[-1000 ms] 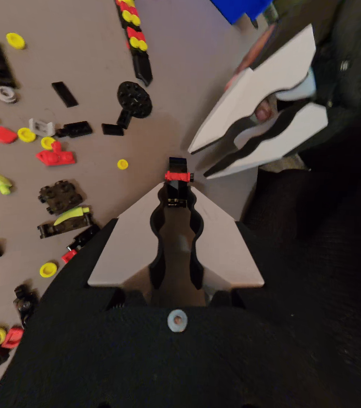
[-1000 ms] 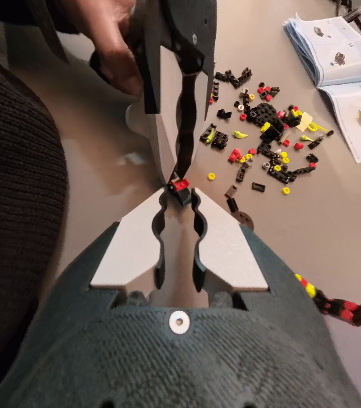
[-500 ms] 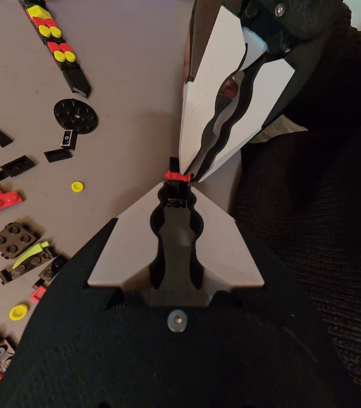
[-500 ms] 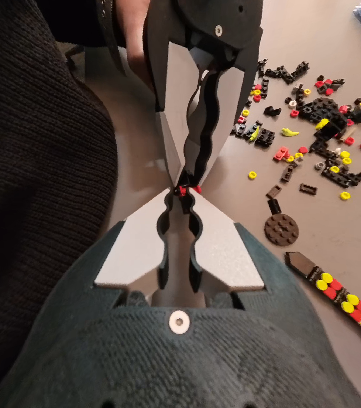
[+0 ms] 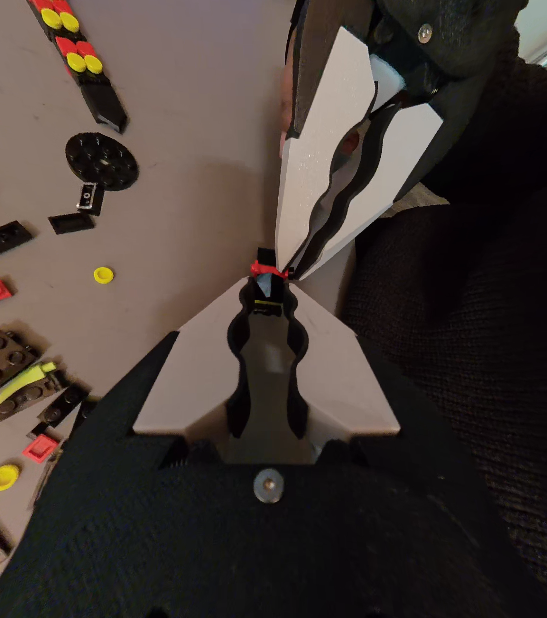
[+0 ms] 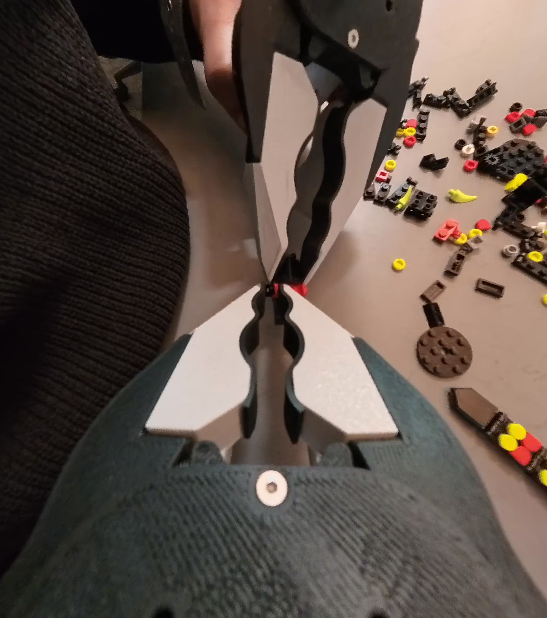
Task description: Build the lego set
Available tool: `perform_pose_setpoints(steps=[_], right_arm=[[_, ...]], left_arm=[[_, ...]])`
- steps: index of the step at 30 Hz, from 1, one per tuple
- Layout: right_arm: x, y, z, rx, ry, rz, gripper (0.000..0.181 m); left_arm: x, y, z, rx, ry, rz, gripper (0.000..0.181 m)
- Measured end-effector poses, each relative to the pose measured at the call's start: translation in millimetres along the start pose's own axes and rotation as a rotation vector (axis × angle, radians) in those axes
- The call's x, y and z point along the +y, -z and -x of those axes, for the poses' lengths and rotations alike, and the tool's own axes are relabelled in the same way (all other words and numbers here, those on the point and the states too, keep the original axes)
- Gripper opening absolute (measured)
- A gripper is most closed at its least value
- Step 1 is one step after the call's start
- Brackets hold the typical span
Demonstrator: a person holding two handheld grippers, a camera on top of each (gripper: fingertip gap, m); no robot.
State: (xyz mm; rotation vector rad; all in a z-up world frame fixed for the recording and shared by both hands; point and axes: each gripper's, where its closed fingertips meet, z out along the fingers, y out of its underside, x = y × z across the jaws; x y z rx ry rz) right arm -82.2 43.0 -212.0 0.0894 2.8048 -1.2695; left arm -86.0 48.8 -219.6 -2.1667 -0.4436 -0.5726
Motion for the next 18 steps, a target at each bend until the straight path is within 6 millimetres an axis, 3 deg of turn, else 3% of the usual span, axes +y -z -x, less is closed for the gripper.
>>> perform_pose_setpoints(steps=[6,18], right_arm=[[10,-10,6,-0.012,0.028,0.077,0.005],[10,-11,7,-0.034,0.000,0.096,0.003]], left_arm=[[13,-7,1,0.007,0.040,0.072,0.014],[15,-8,1,0.006,0.054,0.084,0.015]])
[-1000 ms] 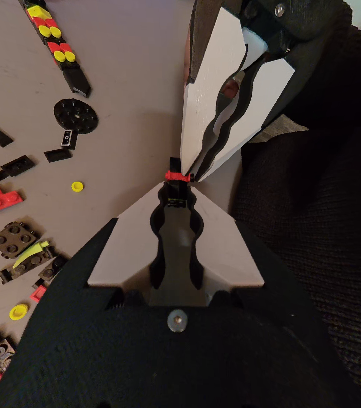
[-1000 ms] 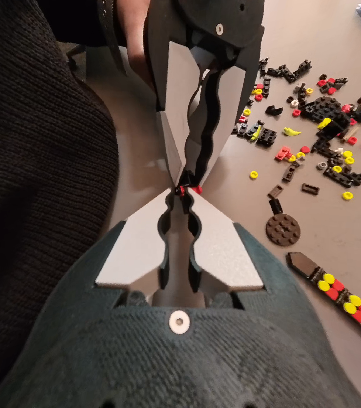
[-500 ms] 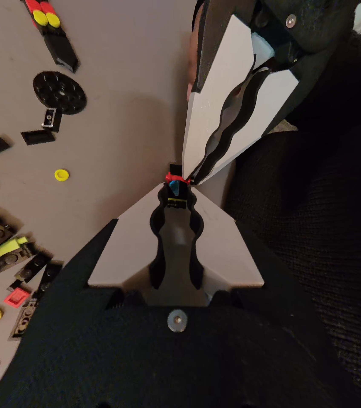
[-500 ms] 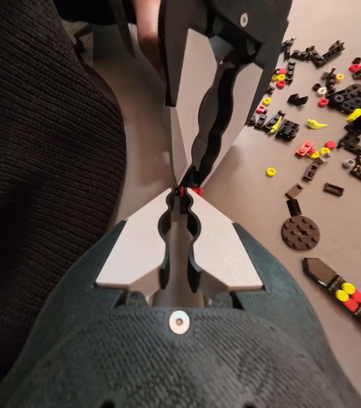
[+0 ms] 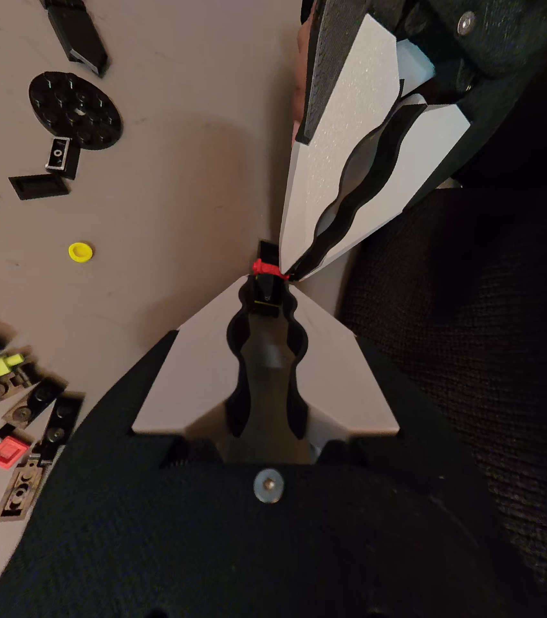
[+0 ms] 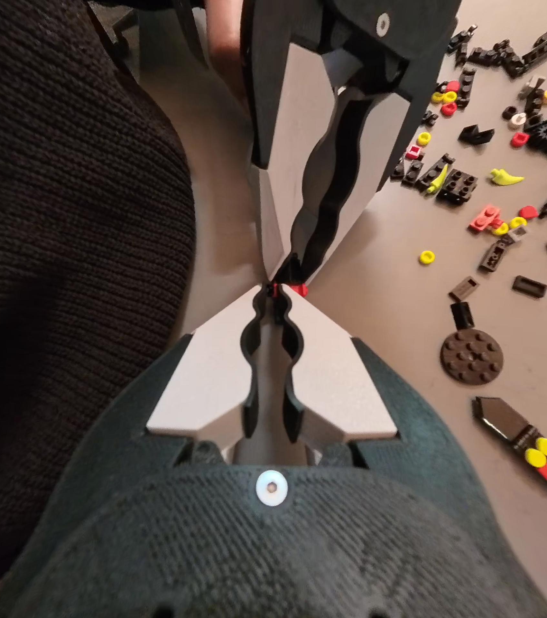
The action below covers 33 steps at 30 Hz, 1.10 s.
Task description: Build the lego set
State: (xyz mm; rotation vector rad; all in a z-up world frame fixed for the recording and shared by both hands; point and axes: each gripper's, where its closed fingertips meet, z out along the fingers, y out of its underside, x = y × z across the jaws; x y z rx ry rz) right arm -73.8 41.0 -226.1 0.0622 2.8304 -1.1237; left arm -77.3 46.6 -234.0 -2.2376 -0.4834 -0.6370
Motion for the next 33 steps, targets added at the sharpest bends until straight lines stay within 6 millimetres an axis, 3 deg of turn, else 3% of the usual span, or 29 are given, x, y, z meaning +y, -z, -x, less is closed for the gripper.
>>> perform_pose_setpoints(steps=[12,17,21,26,29,33], right_arm=[[0,-2,-1,0.049,0.054,0.041,0.003],[-9,3,-10,0.090,0.053,-0.047,0.004],[-38,32,-29,0.170,-0.016,-0.265,0.024],[-56,80,-64,0.290,-0.211,-0.532,0.038],[-63,102,-74,0.266,-0.362,-0.698,0.041],[-79,115,-67,0.092,-0.491,-0.902,0.044]], left_arm=[[0,1,2,0.026,0.069,-0.006,0.015],[-6,7,5,0.027,0.079,-0.048,0.015],[-27,22,6,0.067,0.139,-0.186,0.015],[-65,58,5,0.206,0.281,-0.485,0.014],[-87,85,-4,0.282,0.263,-0.681,0.014],[-99,96,-20,0.271,0.148,-0.787,0.014]])
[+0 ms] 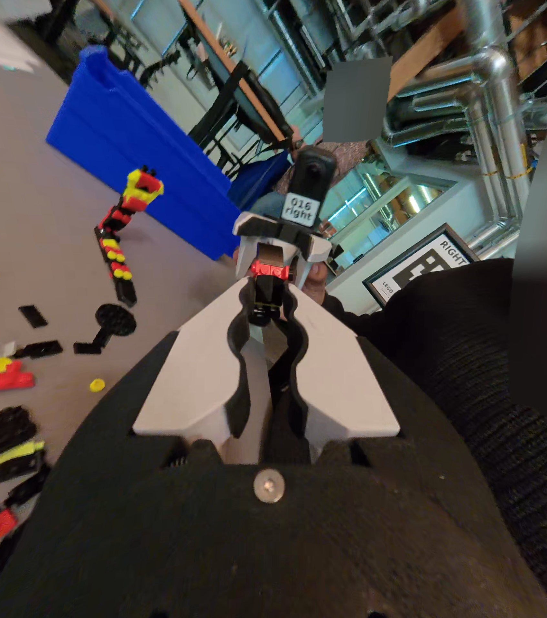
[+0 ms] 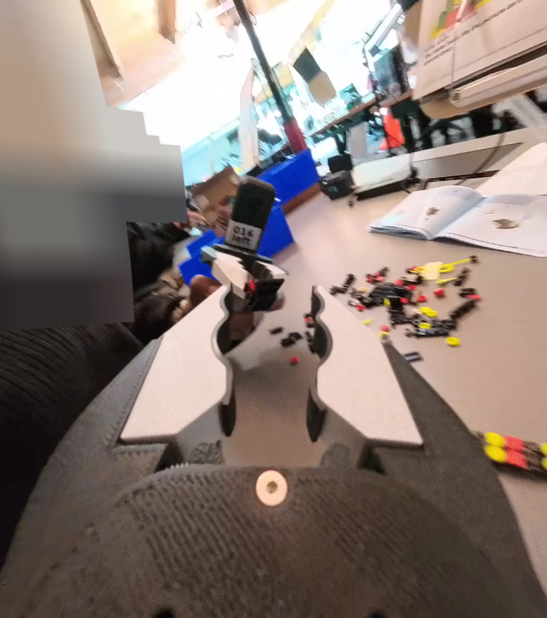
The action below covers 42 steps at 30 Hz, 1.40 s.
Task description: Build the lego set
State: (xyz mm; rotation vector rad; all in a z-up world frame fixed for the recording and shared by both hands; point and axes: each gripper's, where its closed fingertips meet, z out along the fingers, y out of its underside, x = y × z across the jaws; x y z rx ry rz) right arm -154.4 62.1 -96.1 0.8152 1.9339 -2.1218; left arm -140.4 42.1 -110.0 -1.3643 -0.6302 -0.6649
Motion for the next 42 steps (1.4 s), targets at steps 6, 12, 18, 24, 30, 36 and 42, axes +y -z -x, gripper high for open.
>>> perform_pose_setpoints(steps=[6,12,18,24,30,36,42], right_arm=[[3,-14,27,-0.133,-0.073,-0.027,0.044],[4,-16,34,-0.162,-0.076,-0.024,0.031],[4,-16,33,-0.147,-0.062,-0.020,0.022],[6,-15,33,-0.142,-0.036,-0.004,0.022],[8,-14,32,-0.174,-0.101,-0.007,0.027],[11,-12,26,-0.153,-0.096,0.020,0.016],[2,3,3,-0.039,-0.034,0.014,0.019]], left_arm=[[-4,-7,-22,0.077,-0.053,-0.061,0.013],[-1,-9,-26,0.082,-0.098,-0.054,0.014],[-1,-9,-28,0.098,-0.089,-0.056,0.014],[0,-10,-28,0.081,-0.124,-0.042,0.014],[10,-10,-21,0.013,-0.225,0.043,0.014],[16,-13,-18,-0.021,-0.256,0.084,0.014],[9,-2,9,-0.138,-0.177,0.065,0.014]])
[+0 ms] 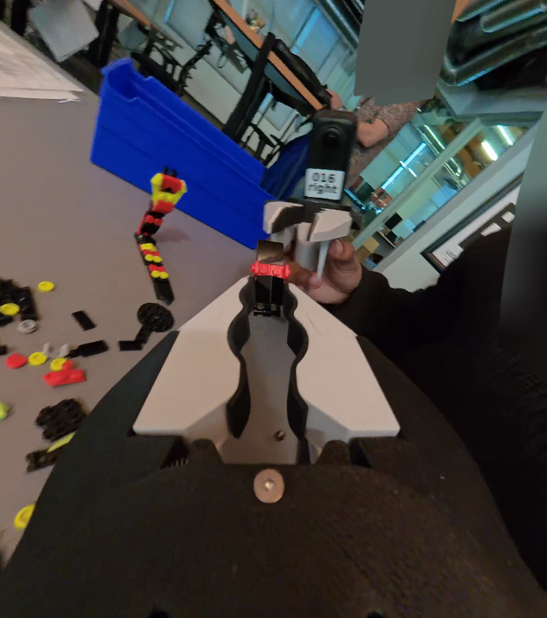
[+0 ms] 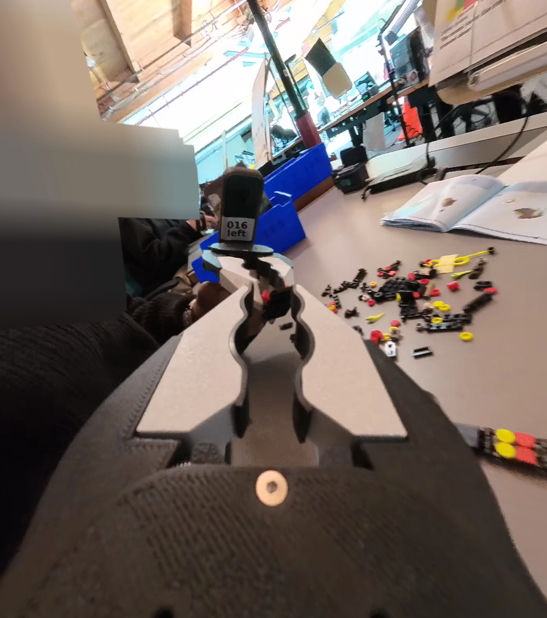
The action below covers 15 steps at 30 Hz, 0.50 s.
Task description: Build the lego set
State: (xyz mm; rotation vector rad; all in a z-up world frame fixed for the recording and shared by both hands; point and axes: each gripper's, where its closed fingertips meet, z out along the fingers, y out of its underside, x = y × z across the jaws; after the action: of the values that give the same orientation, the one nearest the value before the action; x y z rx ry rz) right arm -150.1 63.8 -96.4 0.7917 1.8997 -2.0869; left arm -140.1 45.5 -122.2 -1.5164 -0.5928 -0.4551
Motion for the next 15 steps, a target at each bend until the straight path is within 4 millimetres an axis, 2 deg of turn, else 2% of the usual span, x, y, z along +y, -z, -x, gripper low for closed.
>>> perform_pose_setpoints(steps=[2,4,8,11,13,15], right_arm=[[4,2,-3,0.022,0.042,0.045,0.017],[19,-1,-2,0.020,0.087,0.139,0.016],[76,-14,0,0.026,0.228,0.444,0.016],[121,-17,-4,0.056,0.388,0.690,0.015],[140,-13,-7,0.063,0.465,0.805,0.014],[148,-6,-9,0.054,0.496,0.865,0.013]], left_arm=[[-1,4,13,-0.048,0.048,-0.011,0.014],[-3,9,24,-0.076,0.101,-0.034,0.014],[-8,17,34,-0.102,0.157,-0.068,0.015],[-9,20,39,-0.124,0.158,-0.073,0.014],[-8,20,39,-0.121,0.170,-0.073,0.015],[-8,20,38,-0.109,0.182,-0.074,0.015]])
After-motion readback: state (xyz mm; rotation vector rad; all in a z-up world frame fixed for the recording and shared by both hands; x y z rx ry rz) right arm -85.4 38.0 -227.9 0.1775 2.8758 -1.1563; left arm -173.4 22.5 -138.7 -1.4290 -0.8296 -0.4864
